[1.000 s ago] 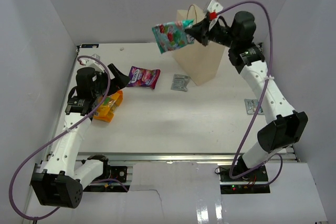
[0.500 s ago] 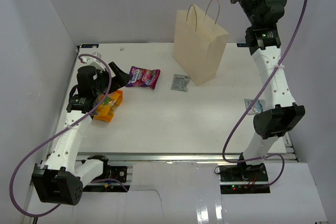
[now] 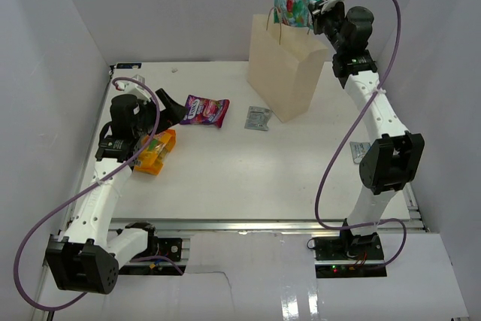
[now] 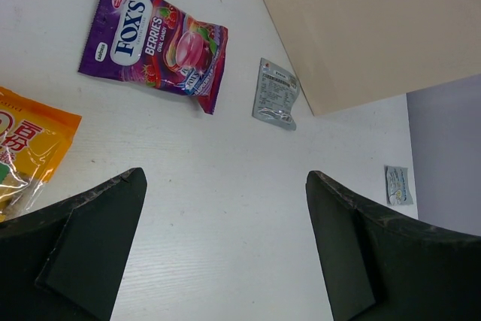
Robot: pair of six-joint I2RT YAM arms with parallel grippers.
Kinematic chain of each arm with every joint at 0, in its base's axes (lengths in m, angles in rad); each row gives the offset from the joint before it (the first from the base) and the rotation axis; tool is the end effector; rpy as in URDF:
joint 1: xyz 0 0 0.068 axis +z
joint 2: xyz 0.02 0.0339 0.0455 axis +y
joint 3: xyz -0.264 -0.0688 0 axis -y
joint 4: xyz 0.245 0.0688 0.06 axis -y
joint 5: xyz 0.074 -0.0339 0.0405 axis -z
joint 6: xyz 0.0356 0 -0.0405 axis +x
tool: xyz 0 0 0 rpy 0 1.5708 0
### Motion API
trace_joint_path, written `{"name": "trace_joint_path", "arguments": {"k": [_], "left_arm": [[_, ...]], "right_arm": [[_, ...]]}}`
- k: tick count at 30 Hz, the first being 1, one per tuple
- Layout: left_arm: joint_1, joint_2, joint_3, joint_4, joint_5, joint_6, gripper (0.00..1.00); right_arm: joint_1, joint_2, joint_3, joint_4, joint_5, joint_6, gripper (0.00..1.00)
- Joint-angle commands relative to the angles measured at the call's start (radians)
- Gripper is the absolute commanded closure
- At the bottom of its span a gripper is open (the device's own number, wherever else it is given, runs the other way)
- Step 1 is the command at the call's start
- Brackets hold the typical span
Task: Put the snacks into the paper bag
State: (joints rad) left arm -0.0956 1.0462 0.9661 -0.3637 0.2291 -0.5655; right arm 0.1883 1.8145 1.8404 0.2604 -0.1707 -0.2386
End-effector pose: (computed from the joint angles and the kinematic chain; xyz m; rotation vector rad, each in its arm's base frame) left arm 0.2331 -0.0305 0.3355 -0.3335 2.0359 -0.6459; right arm 0.4229 0.0868 0.4668 -0.4145 1.2206 0.0665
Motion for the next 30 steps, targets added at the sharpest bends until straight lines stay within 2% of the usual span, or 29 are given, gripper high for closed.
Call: {"name": "trace_joint_path", "arguments": {"k": [1, 8, 13, 16, 19, 24, 28, 29, 30], "left_arm": [[-0.001, -0.009, -0.007, 0.019, 0.004, 0.006, 0.02], [-0.001, 0.014, 0.000, 0.029, 0.004, 0.009, 0.02], [0.000, 0.025, 0.002, 0.039, 0.003, 0.006, 0.02], [-0.001, 0.032, 0.006, 0.039, -0.016, 0.003, 0.02], [-0.001, 0.038, 0.011, 0.034, -0.051, -0.010, 0.02], [0.000, 0.070, 0.034, 0.003, -0.143, -0.040, 0.02], [-0.001, 0.109, 0.083, -0.050, -0.207, -0.030, 0.02], [-0.001, 0.129, 0.095, -0.079, -0.212, -0.013, 0.02], [-0.001, 0.139, 0.108, -0.096, -0.214, 0.008, 0.02]], "right_arm": [[0.017, -0.076, 0.010, 0.128, -0.001, 0.002, 0.92], [0.028, -0.089, 0.022, 0.103, -0.003, 0.002, 0.92], [0.039, -0.136, -0.113, 0.105, -0.001, -0.005, 0.91], [0.039, -0.156, -0.170, 0.109, 0.013, -0.002, 0.85], [0.039, -0.168, -0.196, 0.106, 0.023, -0.004, 0.70], [0.036, -0.179, -0.173, 0.082, 0.010, -0.010, 0.55], [0.010, -0.187, -0.112, 0.004, -0.074, 0.013, 0.40], [-0.009, -0.191, -0.101, -0.019, -0.116, 0.010, 0.36], [-0.021, -0.196, -0.093, -0.044, -0.165, 0.001, 0.27]]}}
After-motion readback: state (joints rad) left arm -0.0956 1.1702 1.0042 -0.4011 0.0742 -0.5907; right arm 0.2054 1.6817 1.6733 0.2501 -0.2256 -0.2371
